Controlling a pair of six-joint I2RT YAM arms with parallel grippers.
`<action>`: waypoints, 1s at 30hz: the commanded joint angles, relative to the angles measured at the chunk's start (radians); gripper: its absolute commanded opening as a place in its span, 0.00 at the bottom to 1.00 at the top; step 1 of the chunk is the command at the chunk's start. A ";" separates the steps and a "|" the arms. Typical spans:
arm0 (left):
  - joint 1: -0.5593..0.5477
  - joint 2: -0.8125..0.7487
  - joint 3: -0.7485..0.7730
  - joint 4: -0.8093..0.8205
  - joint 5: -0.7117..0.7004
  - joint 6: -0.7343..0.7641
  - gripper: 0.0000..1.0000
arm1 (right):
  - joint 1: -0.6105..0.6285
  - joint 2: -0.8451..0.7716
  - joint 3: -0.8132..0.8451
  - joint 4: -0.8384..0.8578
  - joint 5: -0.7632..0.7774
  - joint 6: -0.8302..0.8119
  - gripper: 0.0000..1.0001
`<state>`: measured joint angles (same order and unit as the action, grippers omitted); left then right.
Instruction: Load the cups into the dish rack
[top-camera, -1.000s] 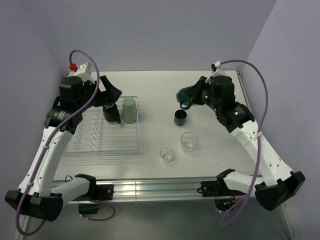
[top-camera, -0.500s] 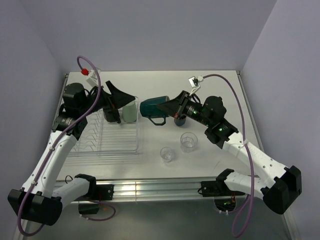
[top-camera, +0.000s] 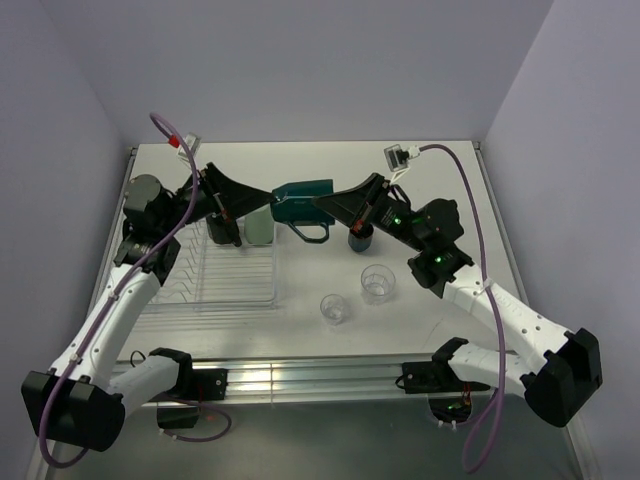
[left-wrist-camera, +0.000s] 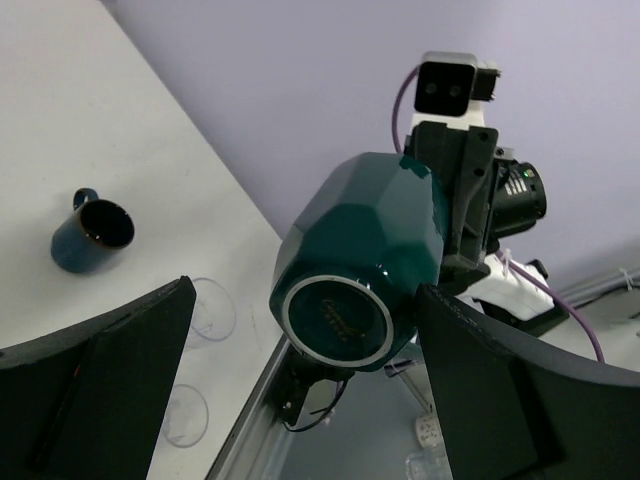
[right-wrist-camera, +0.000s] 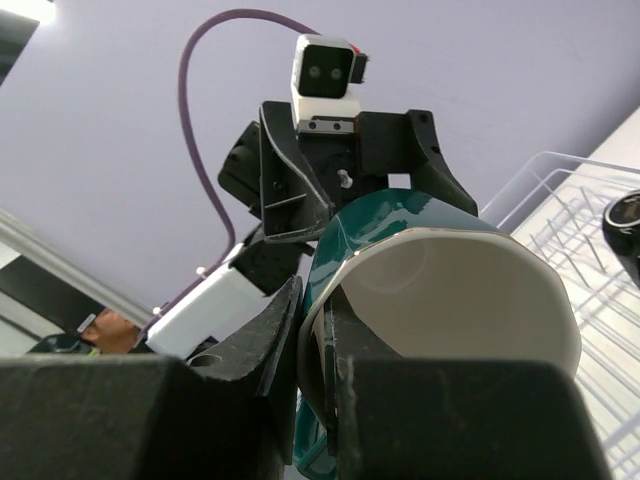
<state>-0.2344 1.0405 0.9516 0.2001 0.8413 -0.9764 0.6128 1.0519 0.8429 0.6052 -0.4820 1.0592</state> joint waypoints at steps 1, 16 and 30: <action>-0.009 -0.017 -0.039 0.163 0.099 -0.085 0.99 | 0.011 -0.009 0.038 0.222 0.002 0.039 0.00; -0.103 0.015 -0.056 0.251 0.084 -0.125 0.99 | 0.044 0.036 0.054 0.300 -0.006 0.045 0.00; -0.148 0.029 -0.059 0.263 0.045 -0.128 0.98 | 0.094 0.057 0.084 0.220 0.033 -0.041 0.00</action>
<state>-0.3721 1.0649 0.8978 0.4061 0.8959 -1.0973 0.6987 1.1206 0.8490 0.7139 -0.4938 1.0416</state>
